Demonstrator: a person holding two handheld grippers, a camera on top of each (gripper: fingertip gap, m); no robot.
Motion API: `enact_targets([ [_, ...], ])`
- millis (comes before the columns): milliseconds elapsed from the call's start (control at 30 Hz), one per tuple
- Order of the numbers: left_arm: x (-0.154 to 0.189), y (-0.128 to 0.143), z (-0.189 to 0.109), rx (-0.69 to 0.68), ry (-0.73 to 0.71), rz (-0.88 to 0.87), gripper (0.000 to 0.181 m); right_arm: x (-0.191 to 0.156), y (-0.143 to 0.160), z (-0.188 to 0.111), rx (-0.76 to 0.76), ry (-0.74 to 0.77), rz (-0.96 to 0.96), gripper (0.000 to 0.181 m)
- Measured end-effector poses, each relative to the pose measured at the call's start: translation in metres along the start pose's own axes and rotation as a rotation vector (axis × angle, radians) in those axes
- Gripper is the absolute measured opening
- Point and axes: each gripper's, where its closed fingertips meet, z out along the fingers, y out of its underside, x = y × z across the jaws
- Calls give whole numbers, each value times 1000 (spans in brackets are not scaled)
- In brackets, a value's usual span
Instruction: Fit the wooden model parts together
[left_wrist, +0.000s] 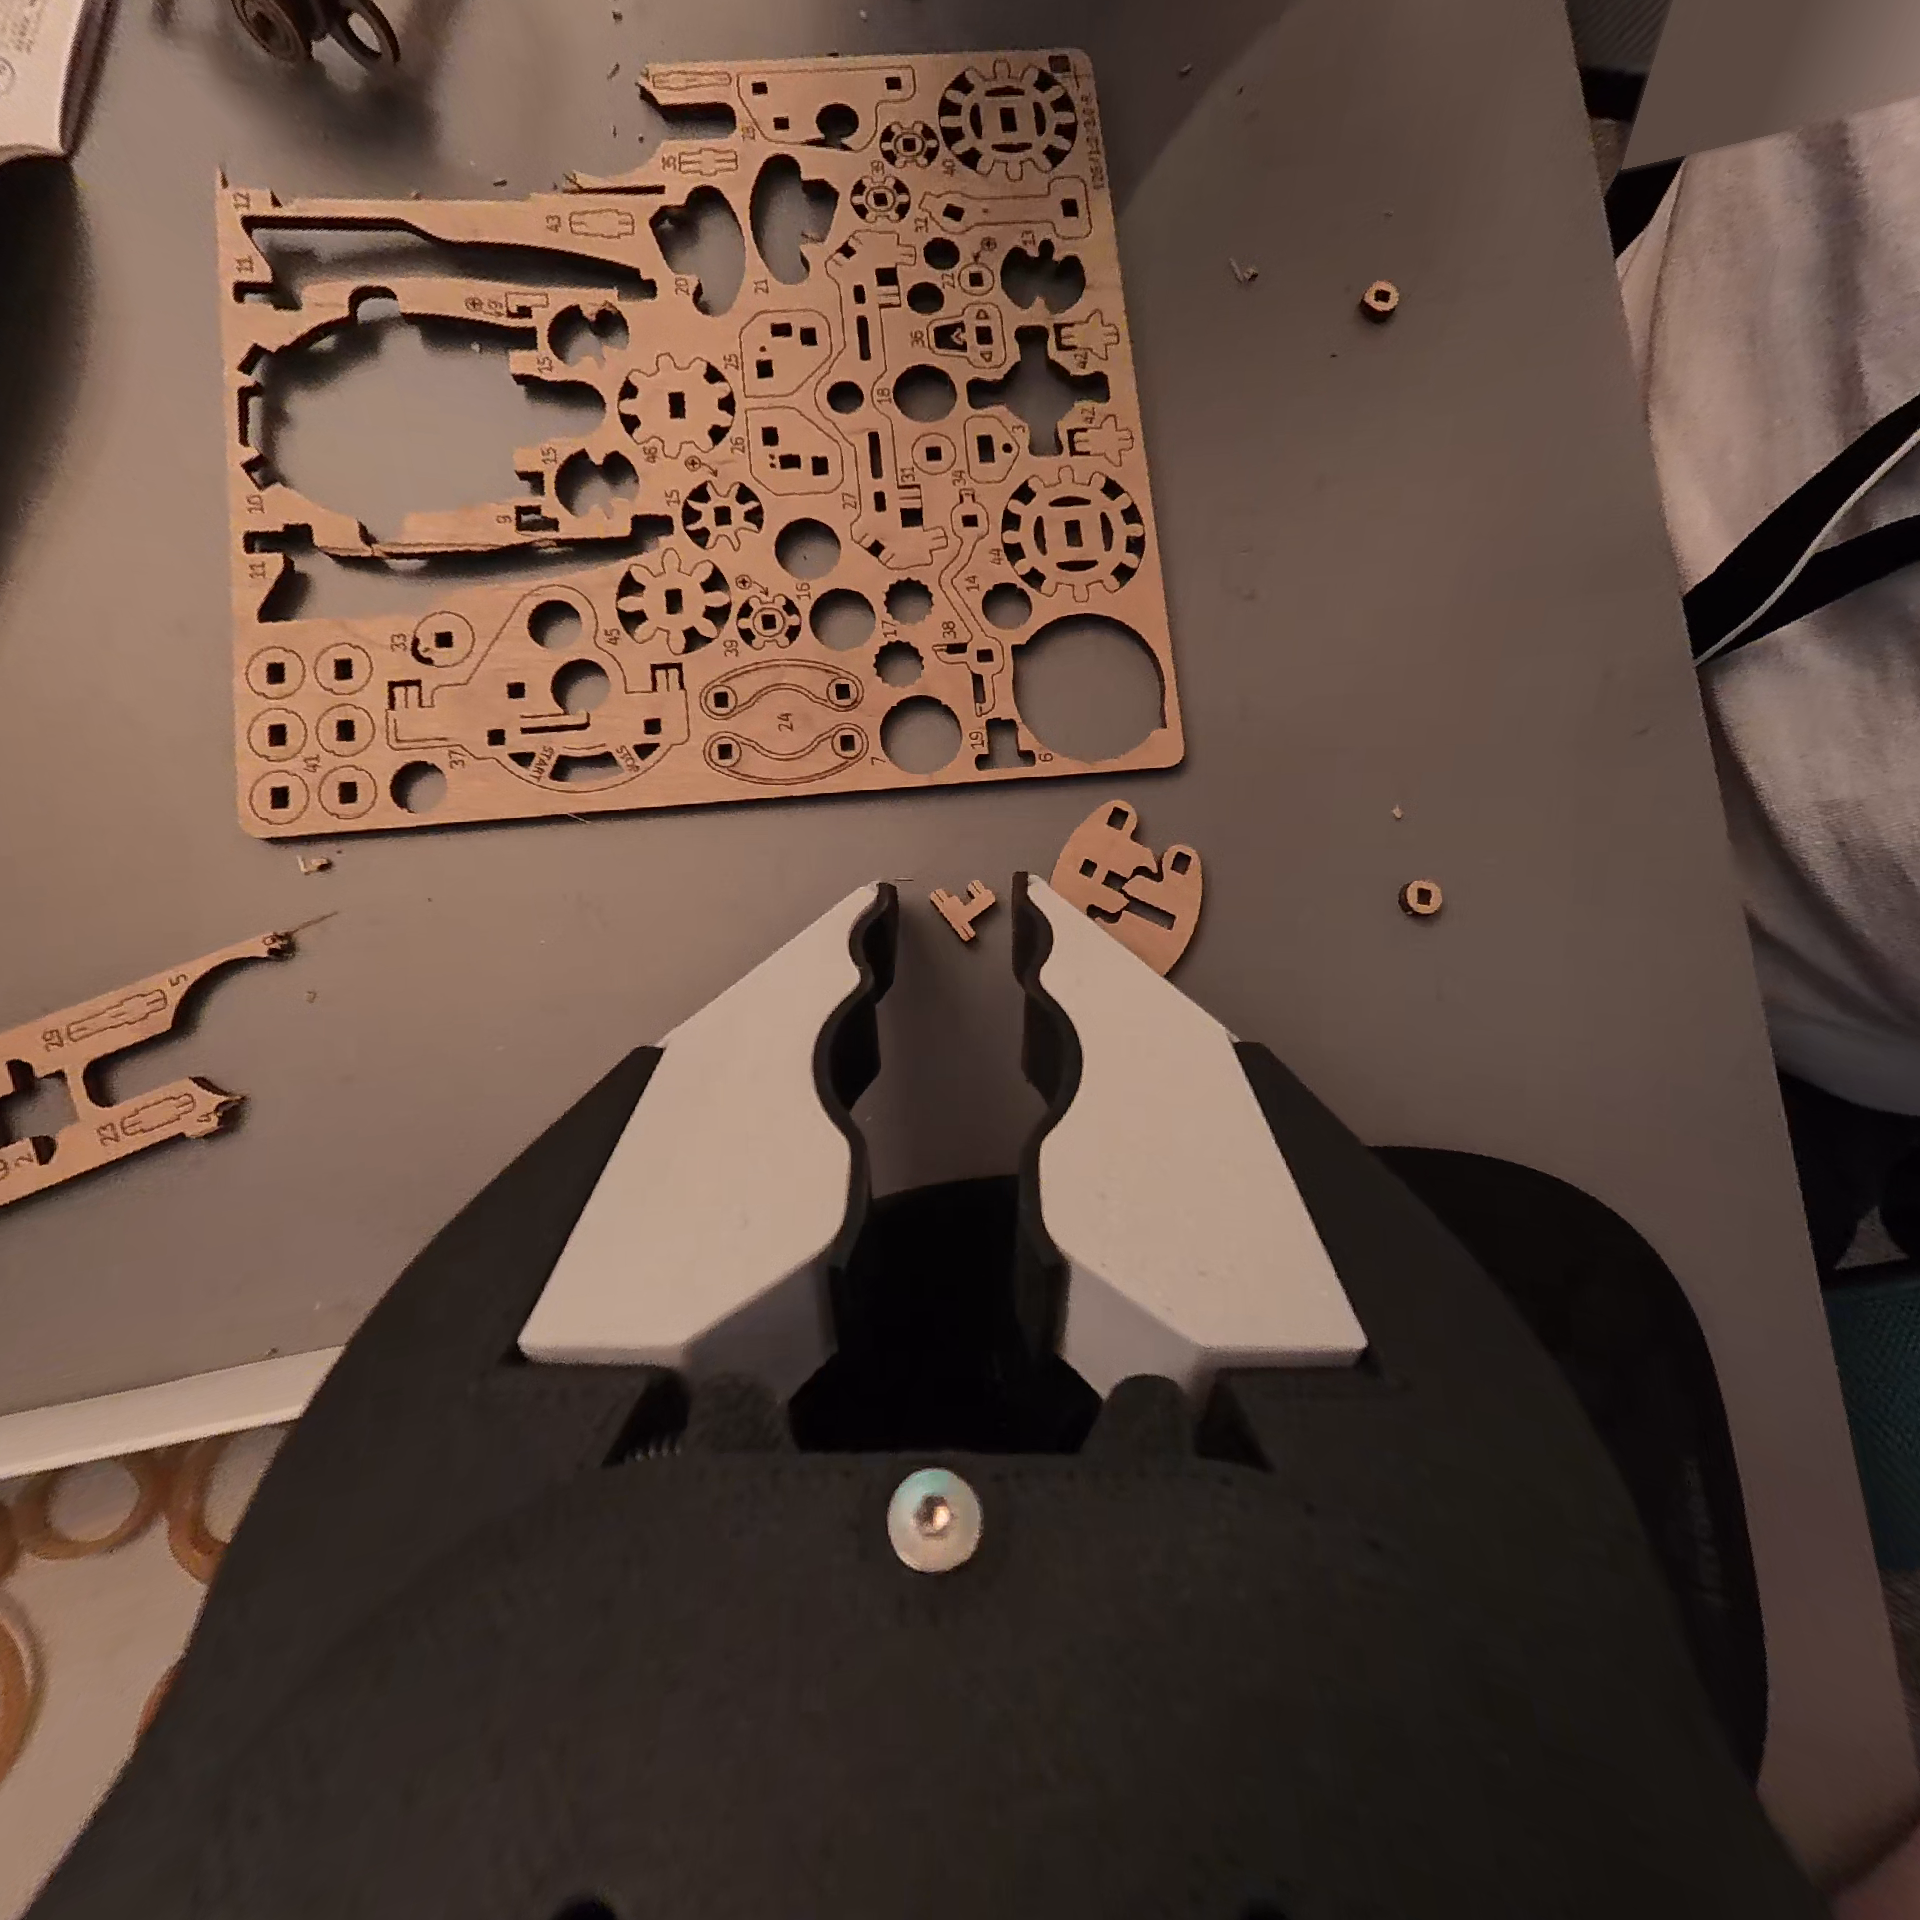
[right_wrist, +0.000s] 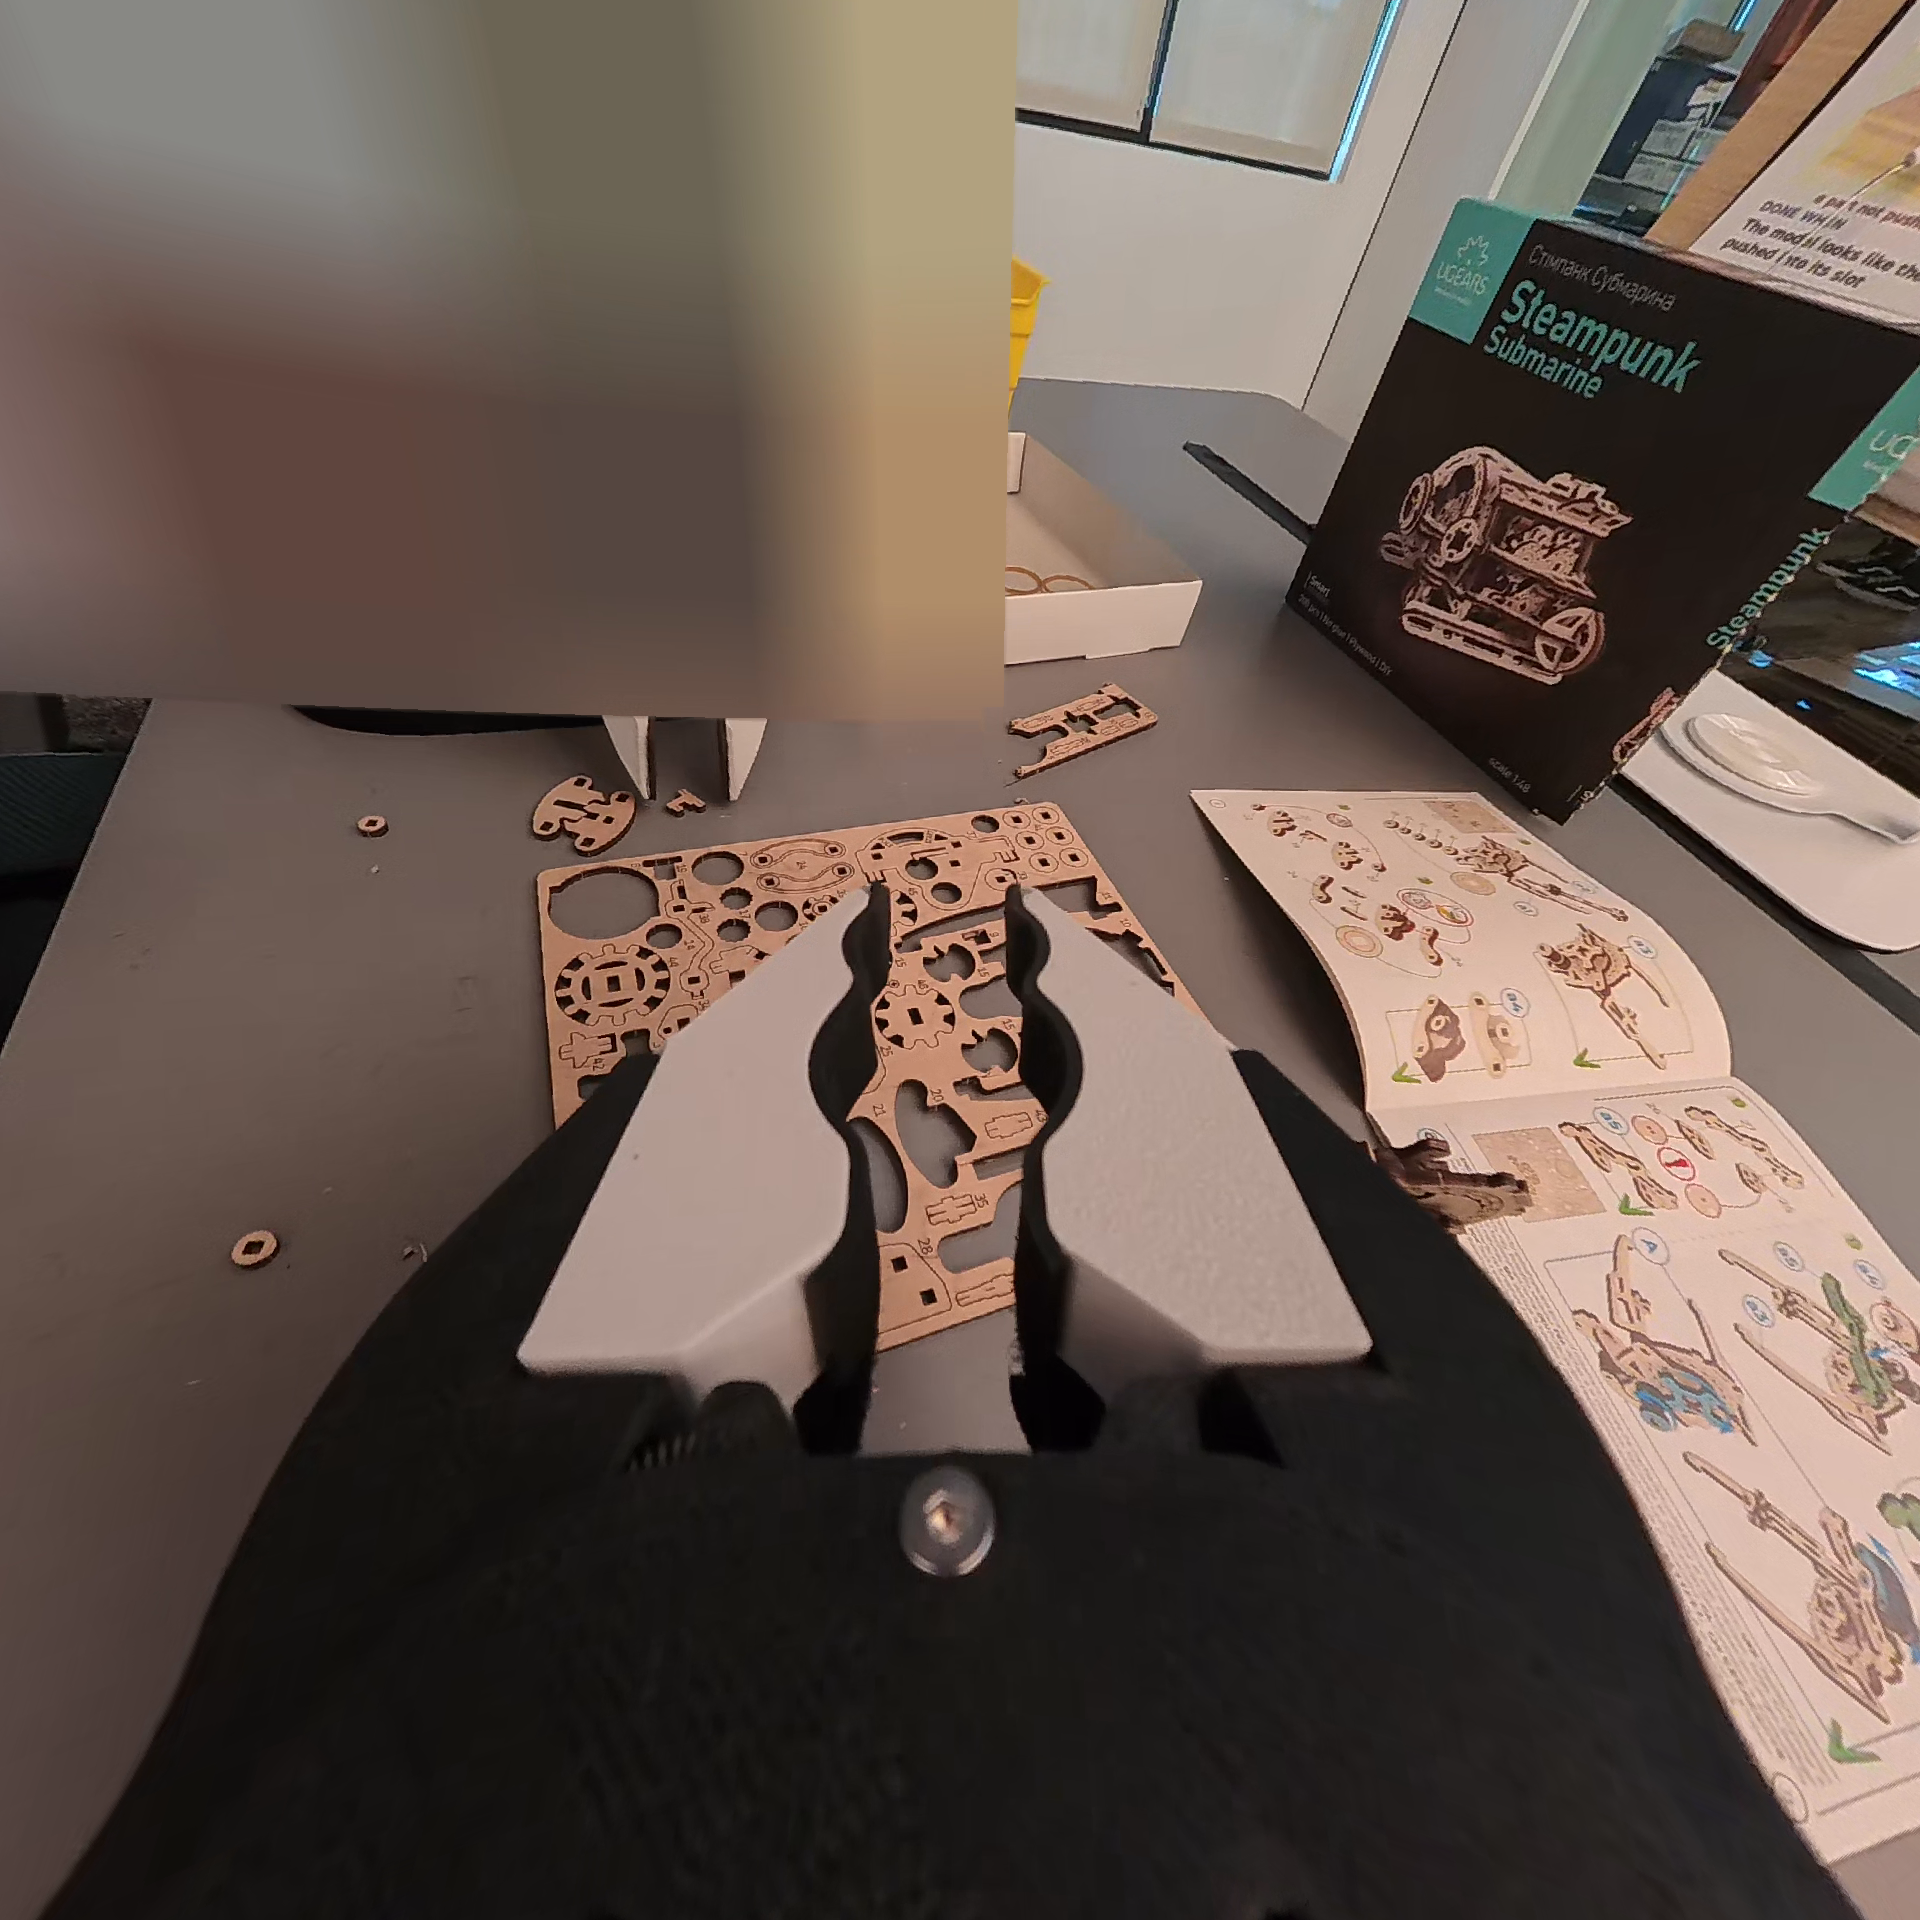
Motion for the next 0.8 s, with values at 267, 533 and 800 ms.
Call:
enact_targets([
  [267, -1, 1, 1, -18, -13, 5, 21, 1, 1, 1, -4, 3, -5, 20],
  [533, 0, 1, 2, -27, -22, 21, 23, 0, 0, 0, -4, 3, -7, 20],
  [800, 1, 0, 3, -29, -22, 21, 18, 1, 0, 0, -6, 6, -11, 20],
])
